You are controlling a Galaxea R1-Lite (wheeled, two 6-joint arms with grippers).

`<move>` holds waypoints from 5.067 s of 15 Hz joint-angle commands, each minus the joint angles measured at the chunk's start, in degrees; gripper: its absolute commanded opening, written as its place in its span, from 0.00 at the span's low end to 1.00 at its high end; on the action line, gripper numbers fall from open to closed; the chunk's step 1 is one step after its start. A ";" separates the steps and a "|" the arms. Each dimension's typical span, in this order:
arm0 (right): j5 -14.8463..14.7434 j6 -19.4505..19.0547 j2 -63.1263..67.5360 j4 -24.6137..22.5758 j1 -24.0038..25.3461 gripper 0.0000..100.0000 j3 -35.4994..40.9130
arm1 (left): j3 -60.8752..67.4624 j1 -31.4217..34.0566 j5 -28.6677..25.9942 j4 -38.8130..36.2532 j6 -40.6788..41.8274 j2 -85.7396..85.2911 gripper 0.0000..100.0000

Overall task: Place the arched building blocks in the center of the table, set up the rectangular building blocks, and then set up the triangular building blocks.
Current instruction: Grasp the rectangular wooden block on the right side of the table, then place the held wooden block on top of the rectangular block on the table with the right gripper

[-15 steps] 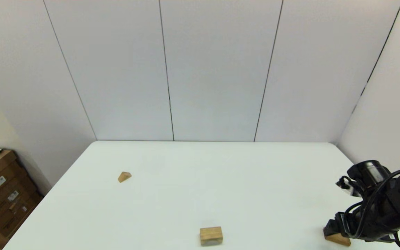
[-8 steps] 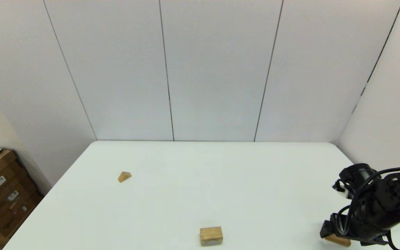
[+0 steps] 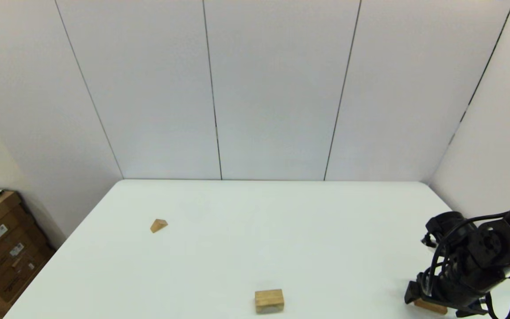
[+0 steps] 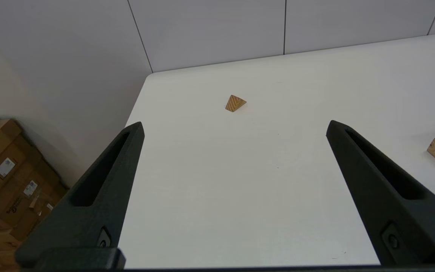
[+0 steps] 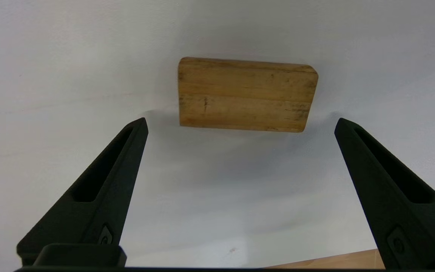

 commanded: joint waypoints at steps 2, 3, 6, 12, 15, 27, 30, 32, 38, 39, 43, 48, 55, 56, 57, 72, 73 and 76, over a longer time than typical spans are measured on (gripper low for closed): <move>0.00 0.89 0.51 0.02 -0.39 1.00 -0.80 | 0.00 0.02 0.01 0.03 0.03 0.07 1.00; 0.08 0.98 0.51 0.02 -0.39 1.00 -0.80 | 0.00 0.02 0.01 0.03 0.03 0.07 1.00; 0.26 1.06 0.42 0.02 -0.39 1.00 -1.07 | 0.00 0.02 0.01 0.03 0.03 0.07 1.00; 0.26 1.15 0.68 0.02 -0.57 1.00 -1.24 | 0.09 0.02 0.01 0.03 0.03 0.07 1.00; 0.35 2.91 0.68 0.02 -0.83 1.00 -1.51 | 0.00 0.02 -0.07 0.03 0.12 0.07 1.00; 0.35 3.26 -5.12 0.46 -0.04 0.00 -0.80 | 0.09 0.02 0.01 0.03 0.12 0.07 1.00; 1.05 4.93 -20.94 5.29 6.38 0.00 -1.42 | 0.09 0.02 0.01 0.03 0.12 0.07 1.00; 1.23 8.18 -29.73 17.86 15.52 0.00 -6.43 | 0.09 0.02 0.10 -0.06 0.20 0.07 1.00; 1.31 23.12 -25.69 24.54 42.59 0.00 -15.30 | 0.09 0.02 0.10 0.03 0.12 0.07 1.00; 1.31 24.18 -23.58 24.72 44.43 0.00 -17.41 | 0.09 0.02 0.10 0.03 0.12 0.07 1.00; 1.14 21.37 -15.31 27.09 49.18 0.00 -21.28 | 0.00 0.02 0.10 0.03 0.20 0.07 1.00; 2.63 19.17 -4.50 27.18 52.26 0.00 -32.71 | 0.09 0.02 0.19 0.03 0.12 0.07 1.00; 2.46 20.75 12.63 32.54 54.45 0.00 -51.78 | 0.00 0.02 0.37 0.03 0.12 0.07 1.00; 2.46 22.33 14.83 34.38 54.54 0.00 -54.77 | 0.00 0.02 0.37 0.03 0.12 0.07 1.00; 2.46 23.04 16.06 35.61 54.72 0.00 -56.52 | 0.09 0.02 0.37 0.03 0.12 0.07 1.00; 0.44 26.55 18.17 42.56 52.96 0.00 -60.39 | 0.09 0.02 0.28 -0.06 0.12 0.07 1.00; 0.44 26.55 18.26 42.56 52.70 0.00 -60.30 | 0.09 0.02 0.37 0.03 0.03 0.07 1.00; 0.44 26.46 18.44 42.56 52.70 0.00 -60.04 | 0.09 0.02 0.28 -0.06 0.03 0.07 1.00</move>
